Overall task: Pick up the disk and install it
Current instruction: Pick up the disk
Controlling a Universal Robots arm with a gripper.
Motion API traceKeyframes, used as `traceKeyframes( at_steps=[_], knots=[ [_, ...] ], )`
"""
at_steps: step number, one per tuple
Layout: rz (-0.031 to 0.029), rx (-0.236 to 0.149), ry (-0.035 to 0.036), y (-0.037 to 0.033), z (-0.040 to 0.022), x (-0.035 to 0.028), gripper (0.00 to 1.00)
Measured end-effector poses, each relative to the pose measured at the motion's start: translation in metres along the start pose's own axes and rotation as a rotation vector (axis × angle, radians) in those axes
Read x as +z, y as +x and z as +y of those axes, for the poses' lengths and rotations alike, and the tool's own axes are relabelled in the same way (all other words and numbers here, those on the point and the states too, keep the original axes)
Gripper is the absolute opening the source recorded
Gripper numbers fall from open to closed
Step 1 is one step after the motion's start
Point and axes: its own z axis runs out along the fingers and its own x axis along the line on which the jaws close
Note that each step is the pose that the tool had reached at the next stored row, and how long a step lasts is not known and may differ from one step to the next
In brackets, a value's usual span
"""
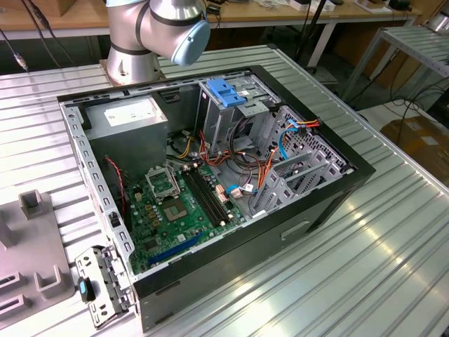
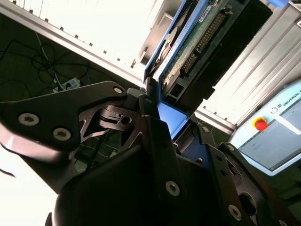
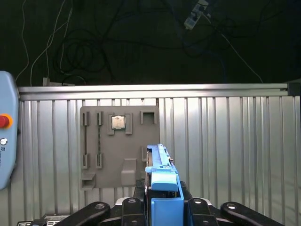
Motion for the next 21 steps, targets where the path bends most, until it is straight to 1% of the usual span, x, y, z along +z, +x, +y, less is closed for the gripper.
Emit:
traceKeyframes(
  at_steps=[21],
  knots=[
    [0.0000, 0.000, 0.0000, -0.0001, -0.0122, -0.0002, 0.37]
  ],
)
